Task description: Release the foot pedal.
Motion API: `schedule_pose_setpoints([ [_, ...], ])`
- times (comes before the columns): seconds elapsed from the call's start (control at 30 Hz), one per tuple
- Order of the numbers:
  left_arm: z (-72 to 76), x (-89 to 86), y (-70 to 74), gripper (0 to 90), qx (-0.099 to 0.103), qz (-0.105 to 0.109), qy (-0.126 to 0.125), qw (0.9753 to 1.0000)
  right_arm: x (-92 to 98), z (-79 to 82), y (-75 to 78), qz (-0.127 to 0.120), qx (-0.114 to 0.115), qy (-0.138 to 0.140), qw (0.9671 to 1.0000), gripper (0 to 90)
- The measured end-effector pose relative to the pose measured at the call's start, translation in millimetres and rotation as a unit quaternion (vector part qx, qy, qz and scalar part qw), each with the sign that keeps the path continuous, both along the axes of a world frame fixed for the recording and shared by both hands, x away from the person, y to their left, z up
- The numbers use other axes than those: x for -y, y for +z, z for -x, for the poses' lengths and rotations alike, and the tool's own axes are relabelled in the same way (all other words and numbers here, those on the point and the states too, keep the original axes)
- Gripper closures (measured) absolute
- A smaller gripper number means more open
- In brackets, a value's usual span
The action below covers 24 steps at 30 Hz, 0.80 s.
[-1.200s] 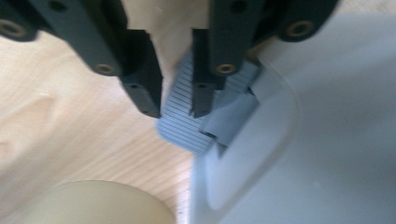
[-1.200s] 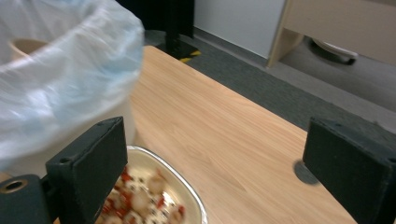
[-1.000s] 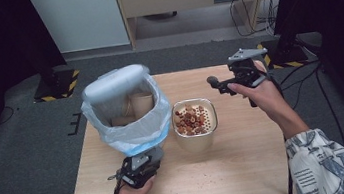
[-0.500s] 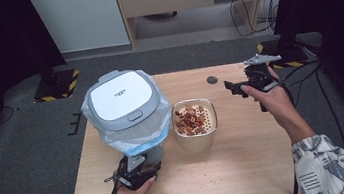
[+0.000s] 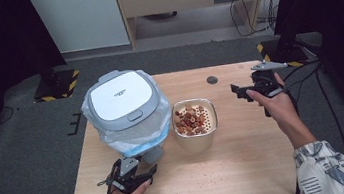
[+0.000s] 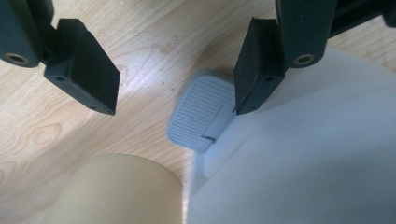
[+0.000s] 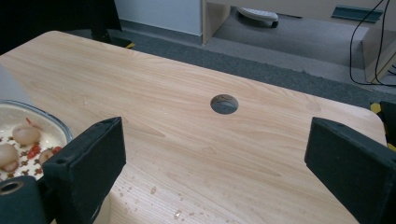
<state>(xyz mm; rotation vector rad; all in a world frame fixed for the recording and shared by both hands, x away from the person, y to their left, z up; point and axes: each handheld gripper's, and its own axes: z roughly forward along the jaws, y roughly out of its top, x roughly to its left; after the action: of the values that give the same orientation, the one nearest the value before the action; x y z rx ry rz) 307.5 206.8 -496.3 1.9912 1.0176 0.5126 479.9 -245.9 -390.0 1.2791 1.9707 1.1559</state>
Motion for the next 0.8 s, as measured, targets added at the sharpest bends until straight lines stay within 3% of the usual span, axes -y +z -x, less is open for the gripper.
schedule_pose_setpoints([
  [0.2,-1.2,-8.3,0.5,29.6,-0.009,0.006,0.017,0.9998,8.5,8.5,-11.8,-0.005,-0.003,-0.004,1.0000,6.1],
  [0.43,-0.2,-17.8,0.7,28.4,-0.014,0.006,0.016,0.9998,17.7,23.4,-29.9,-0.004,-0.006,-0.004,1.0000,6.9],
  [0.47,-0.7,-20.7,1.3,28.3,-0.009,-0.004,0.010,0.9999,18.9,25.6,-33.4,-0.005,-0.008,-0.004,0.9999,6.8],
  [0.5,3.9,-18.5,0.3,28.2,-0.027,0.022,0.035,0.9988,19.7,28.0,-36.9,-0.005,-0.012,-0.003,0.9999,6.9],
  [0.53,4.4,-20.4,0.3,28.0,-0.027,0.025,0.037,0.9986,21.0,30.3,-40.3,-0.004,-0.013,-0.003,0.9999,6.9],
  [0.6,3.5,-28.7,1.3,27.8,-0.016,0.007,0.029,0.9994,22.8,35.4,-46.6,-0.006,-0.016,-0.003,0.9999,6.8],
  [0.63,4.7,-29.5,1.0,27.6,-0.020,0.014,0.036,0.9990,24.3,38.6,-50.6,-0.006,-0.017,-0.003,0.9998,6.7],
  [0.7,3.6,-36.4,0.8,27.4,-0.016,0.002,0.034,0.9993,26.7,44.1,-57.0,-0.007,-0.019,-0.004,0.9998,6.7],
  [0.73,5.8,-35.9,-0.4,27.3,-0.030,0.021,0.046,0.9983,27.7,46.2,-59.5,-0.008,-0.021,-0.004,0.9997,6.7],
  [0.77,3.7,-41.0,0.3,27.2,-0.017,0.000,0.037,0.9991,29.0,48.9,-62.8,-0.007,-0.024,-0.005,0.9997,6.7],
  [0.8,4.3,-42.3,-0.1,27.1,-0.021,0.004,0.044,0.9988,30.4,51.5,-66.2,-0.007,-0.024,-0.005,0.9997,6.7],
])
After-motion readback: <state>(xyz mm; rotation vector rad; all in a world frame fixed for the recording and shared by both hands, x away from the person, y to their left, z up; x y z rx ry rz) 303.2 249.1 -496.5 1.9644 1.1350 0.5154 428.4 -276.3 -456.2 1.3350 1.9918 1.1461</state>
